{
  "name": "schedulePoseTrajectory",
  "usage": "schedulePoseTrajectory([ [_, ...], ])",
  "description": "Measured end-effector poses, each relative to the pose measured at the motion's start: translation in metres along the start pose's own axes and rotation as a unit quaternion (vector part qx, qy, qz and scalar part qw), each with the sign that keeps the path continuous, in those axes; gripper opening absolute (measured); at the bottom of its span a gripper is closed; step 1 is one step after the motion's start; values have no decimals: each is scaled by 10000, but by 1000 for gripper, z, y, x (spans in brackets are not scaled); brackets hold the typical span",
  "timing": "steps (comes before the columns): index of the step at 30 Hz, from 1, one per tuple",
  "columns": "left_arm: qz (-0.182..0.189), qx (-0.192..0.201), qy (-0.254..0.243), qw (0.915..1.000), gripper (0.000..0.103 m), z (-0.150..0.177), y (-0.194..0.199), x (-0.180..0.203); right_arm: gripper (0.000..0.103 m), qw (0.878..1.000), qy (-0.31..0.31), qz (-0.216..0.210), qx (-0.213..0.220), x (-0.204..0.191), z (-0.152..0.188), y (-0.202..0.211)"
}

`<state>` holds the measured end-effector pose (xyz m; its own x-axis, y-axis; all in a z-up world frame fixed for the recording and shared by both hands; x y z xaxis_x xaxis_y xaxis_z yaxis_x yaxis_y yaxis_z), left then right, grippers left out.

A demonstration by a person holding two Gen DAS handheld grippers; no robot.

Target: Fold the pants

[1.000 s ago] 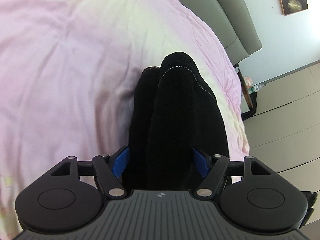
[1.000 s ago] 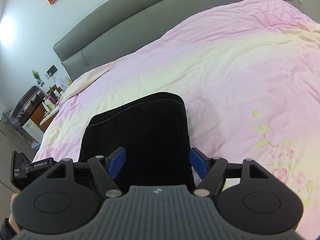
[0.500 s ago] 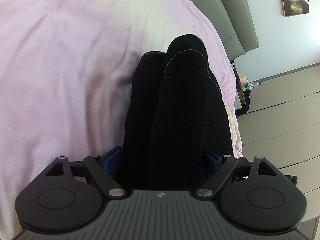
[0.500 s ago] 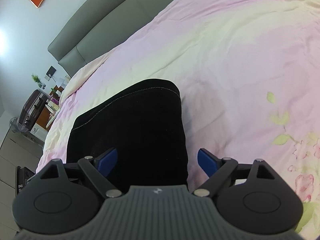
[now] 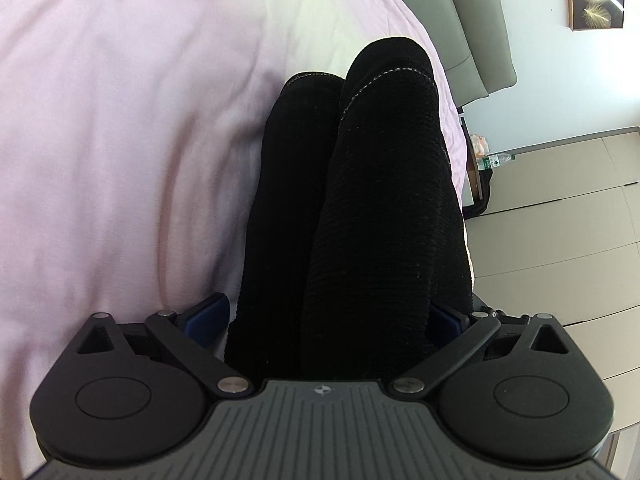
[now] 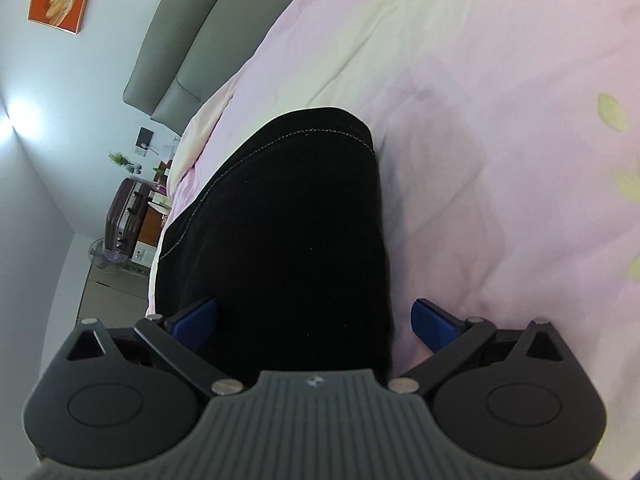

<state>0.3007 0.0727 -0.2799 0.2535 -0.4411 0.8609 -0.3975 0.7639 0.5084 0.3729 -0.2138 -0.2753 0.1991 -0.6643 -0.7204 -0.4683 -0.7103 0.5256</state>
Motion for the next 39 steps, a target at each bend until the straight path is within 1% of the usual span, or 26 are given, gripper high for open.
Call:
schedulePoseTrajectory([
  [5,74,-107,-25,9999,103,1,-5,2,98,9990,-135,-417,-121,-3,-4,-19],
  [10,125,-108,-21,9999,103,2,-7,3,98,9984,-164,-539,-81,-12,-1,-33],
  [11,130,-100,-41,9999,103,3,-7,3,94,9982,-166,-570,-71,-14,-1,-33],
  [12,126,-95,-84,9998,103,3,-7,3,91,9979,-207,-610,-54,-15,-1,-33],
  [14,166,-76,-72,9998,103,3,-7,3,77,9974,-321,-647,29,-19,-1,-30],
  [15,208,-78,-29,9997,103,2,-9,5,75,9974,-365,-610,74,-24,0,-26],
  [16,246,-95,-52,9996,100,2,-8,8,71,9978,-365,-545,108,-30,0,-21],
  [17,284,-121,-106,9995,96,4,-6,13,69,9980,-363,-506,136,-38,0,-17],
  [19,396,-220,-272,9986,92,8,4,23,68,9981,-345,-479,172,-53,-1,-5],
  [23,709,-540,-252,9957,90,32,22,42,66,9979,-396,-486,164,-82,3,36],
  [26,825,-798,-157,9933,90,62,30,48,65,9972,-453,-571,144,-93,23,74],
  [28,680,-936,-228,9930,90,87,26,49,66,9979,-429,-487,44,-91,41,95],
  [30,358,-1030,-329,9935,90,109,14,42,67,9978,-575,-273,-188,-78,64,104],
  [31,122,-1076,-389,9934,91,119,7,36,69,9965,-704,-57,-450,-66,79,105],
  [32,-159,-1091,-538,9925,93,127,0,28,72,9934,-847,201,-742,-53,92,103],
  [33,-306,-1061,-672,9916,97,132,-4,23,75,9914,-858,354,-924,-47,100,102],
  [34,-313,-1034,-670,9919,103,133,-5,21,79,9915,-760,376,-983,-47,100,103],
  [35,-222,-1060,-470,9930,103,128,-2,20,81,9927,-651,337,-963,-50,96,105],
  [36,-186,-1060,-241,9939,103,121,2,19,81,9938,-517,331,-931,-54,90,106],
  [37,-150,-968,-72,9952,102,112,9,19,84,9948,-347,338,-896,-57,85,107],
  [39,41,-611,43,9981,102,94,24,19,90,9956,-192,244,-879,-59,77,103],
])
Point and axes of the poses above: each gripper's, at about its wrist camera, not at the fingertips, and y roughly against the way its jaws point, x to its right, z to its underside, the point moved 8 cm from there along -y, roughly the way its jaws point, and after that the axes turned 13 degrees about y, right-handed, at the moved point
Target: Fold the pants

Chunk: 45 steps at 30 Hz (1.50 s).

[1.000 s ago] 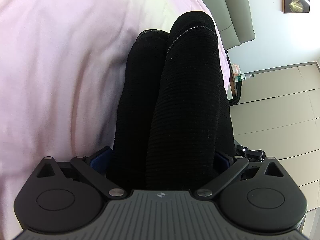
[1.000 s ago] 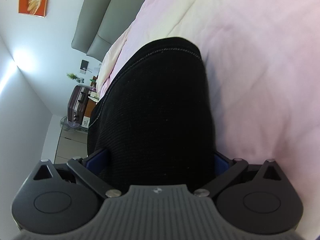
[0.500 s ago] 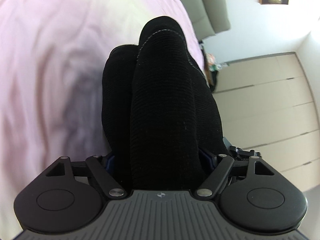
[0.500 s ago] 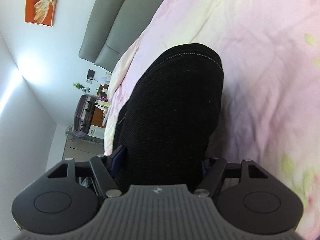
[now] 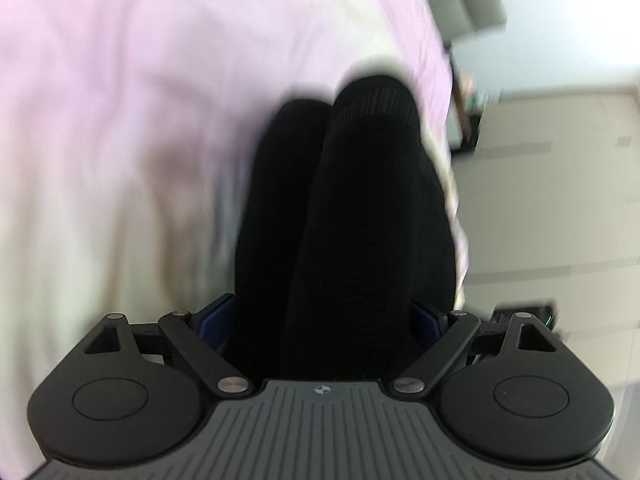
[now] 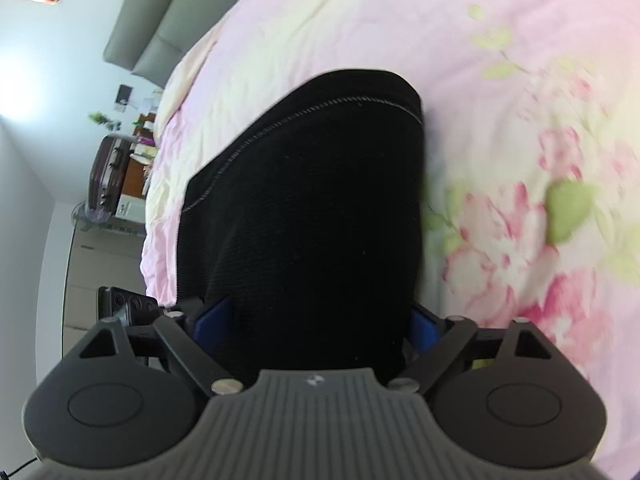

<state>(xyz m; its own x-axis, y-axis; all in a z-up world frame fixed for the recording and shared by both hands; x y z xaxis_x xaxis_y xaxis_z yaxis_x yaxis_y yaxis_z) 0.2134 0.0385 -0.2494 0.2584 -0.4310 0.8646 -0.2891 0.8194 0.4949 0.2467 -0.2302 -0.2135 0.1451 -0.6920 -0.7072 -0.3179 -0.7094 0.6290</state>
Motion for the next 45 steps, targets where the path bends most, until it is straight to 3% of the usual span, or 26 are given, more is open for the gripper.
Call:
schedulePoseTrajectory([
  [2,54,92,113,9999,102,-9,5,-3,93,10000,-43,-3,-22,4,-4,-7],
  [8,-74,-467,200,9987,103,-6,-20,-13,97,9986,-397,-331,-130,15,2,-35],
  [11,-175,-593,288,9977,103,1,-39,-13,88,9992,-103,-310,-219,6,8,-47],
  [15,-202,-447,-27,9988,86,2,-32,8,77,9995,-46,-288,-92,0,5,-44],
  [21,-88,-359,-316,9988,81,19,-12,38,73,9990,290,-242,245,-22,10,-2],
  [27,115,-302,-1006,9944,81,27,5,70,73,9927,779,-265,883,-32,10,79],
  [32,155,-448,-1445,9884,81,25,-12,54,73,9879,803,-148,1318,3,6,148],
  [39,160,-864,-1602,9832,81,21,-114,101,73,9823,446,235,1803,82,-5,227],
  [45,-96,-1112,-1706,9790,80,2,-182,121,73,9773,-121,239,2099,165,-22,254],
])
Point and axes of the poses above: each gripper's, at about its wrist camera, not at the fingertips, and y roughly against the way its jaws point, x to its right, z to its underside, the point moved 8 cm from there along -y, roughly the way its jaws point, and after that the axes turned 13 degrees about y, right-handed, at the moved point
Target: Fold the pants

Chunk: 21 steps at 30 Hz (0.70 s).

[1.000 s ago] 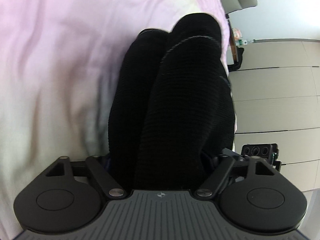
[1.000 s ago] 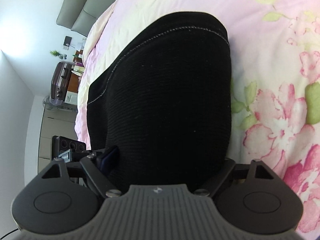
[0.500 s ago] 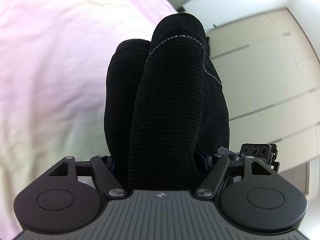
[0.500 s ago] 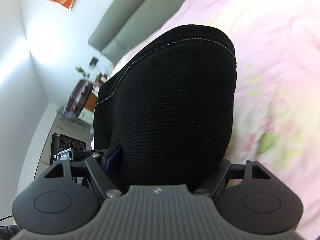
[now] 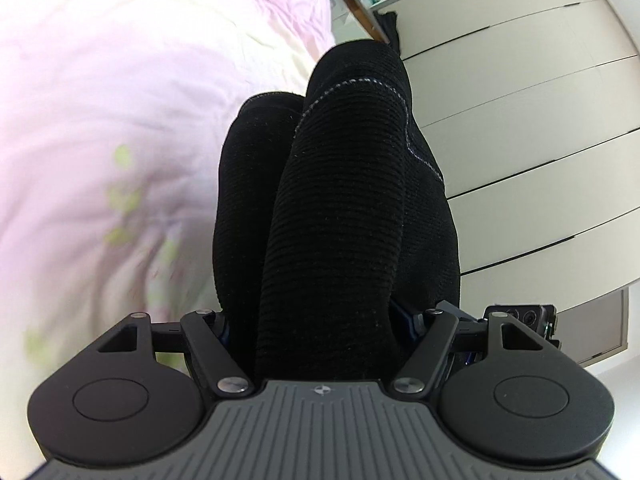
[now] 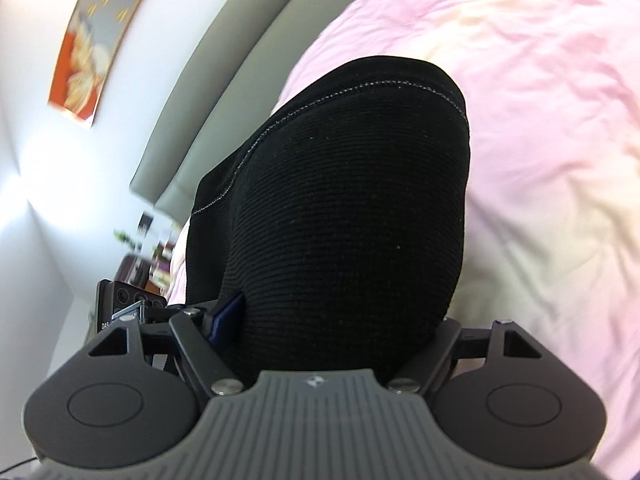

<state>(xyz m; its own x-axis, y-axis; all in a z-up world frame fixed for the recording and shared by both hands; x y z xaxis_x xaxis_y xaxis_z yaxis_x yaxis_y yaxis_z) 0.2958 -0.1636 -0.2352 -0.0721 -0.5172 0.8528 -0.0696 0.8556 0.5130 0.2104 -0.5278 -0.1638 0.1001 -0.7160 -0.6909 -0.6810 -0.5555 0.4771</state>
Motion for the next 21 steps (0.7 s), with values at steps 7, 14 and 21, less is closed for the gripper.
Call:
schedulePoseTrajectory([
  [7,-773,-163,386,9961,82,-37,-63,-45,75,9961,-862,168,-83,104,8,-29],
  [14,-537,-121,180,9983,92,-22,-51,-60,80,9932,-1097,106,387,118,51,0],
  [21,-1004,129,-608,9930,92,12,-31,-39,75,9921,-828,905,248,102,81,55],
])
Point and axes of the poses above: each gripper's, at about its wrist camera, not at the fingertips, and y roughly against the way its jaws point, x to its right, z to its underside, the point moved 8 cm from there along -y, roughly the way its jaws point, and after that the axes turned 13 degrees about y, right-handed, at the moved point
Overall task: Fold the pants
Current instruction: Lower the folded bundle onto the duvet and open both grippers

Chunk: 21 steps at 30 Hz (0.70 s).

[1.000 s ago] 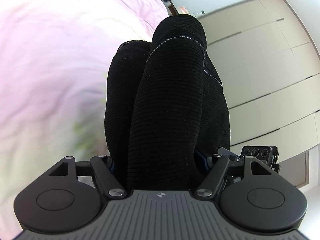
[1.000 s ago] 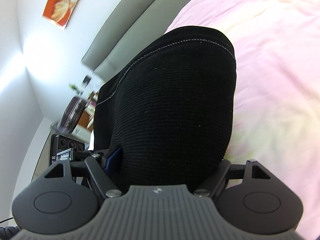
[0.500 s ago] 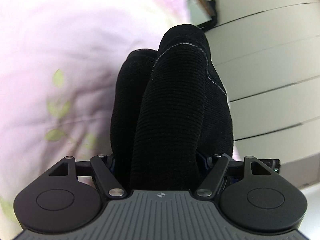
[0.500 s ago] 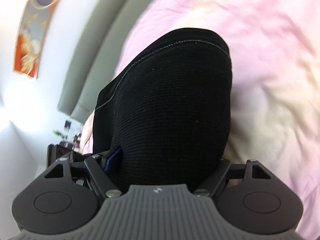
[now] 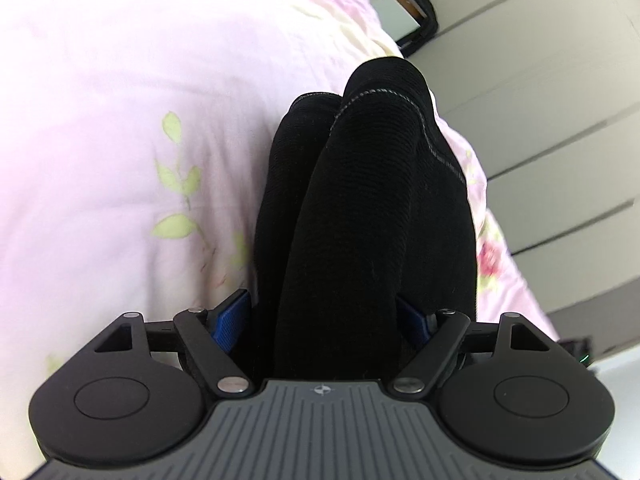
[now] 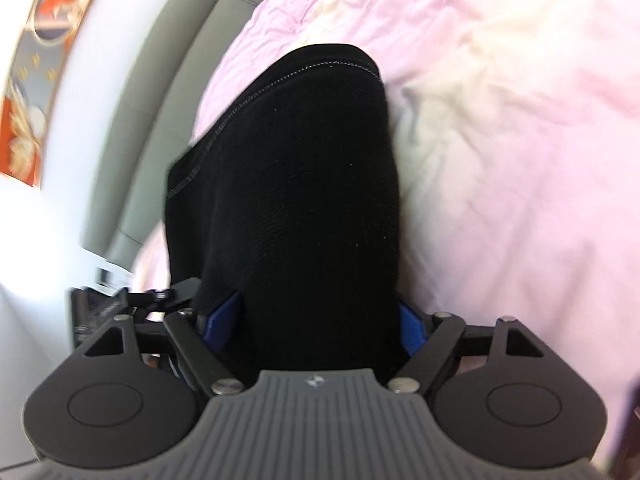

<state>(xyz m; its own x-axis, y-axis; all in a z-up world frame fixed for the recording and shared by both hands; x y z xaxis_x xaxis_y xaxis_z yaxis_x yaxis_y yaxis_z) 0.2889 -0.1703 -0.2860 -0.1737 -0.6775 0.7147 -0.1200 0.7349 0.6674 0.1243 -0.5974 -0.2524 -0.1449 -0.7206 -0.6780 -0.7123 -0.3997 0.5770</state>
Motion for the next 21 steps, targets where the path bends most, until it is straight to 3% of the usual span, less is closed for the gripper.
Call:
schedulePoseTrajectory([
  [3,-177,4,-135,9998,92,12,14,-3,75,9990,24,441,-98,1,6,18],
  [5,-342,31,-274,9990,92,21,23,-5,67,9964,155,777,-299,2,21,24],
  [9,-774,115,-499,9957,92,36,23,-9,65,9930,81,1071,-481,6,42,24],
  [13,-1154,295,-573,9912,92,37,32,-10,50,9797,519,1788,-748,-2,45,40],
  [16,-1804,440,-1031,9772,76,50,51,-6,60,9728,861,2076,-566,-23,42,64],
  [17,-1873,501,-1097,9749,76,53,57,-4,64,9724,961,2088,-403,-34,41,74],
  [21,-1548,719,-1018,9801,81,69,81,21,76,9608,1466,2346,195,-72,41,117],
])
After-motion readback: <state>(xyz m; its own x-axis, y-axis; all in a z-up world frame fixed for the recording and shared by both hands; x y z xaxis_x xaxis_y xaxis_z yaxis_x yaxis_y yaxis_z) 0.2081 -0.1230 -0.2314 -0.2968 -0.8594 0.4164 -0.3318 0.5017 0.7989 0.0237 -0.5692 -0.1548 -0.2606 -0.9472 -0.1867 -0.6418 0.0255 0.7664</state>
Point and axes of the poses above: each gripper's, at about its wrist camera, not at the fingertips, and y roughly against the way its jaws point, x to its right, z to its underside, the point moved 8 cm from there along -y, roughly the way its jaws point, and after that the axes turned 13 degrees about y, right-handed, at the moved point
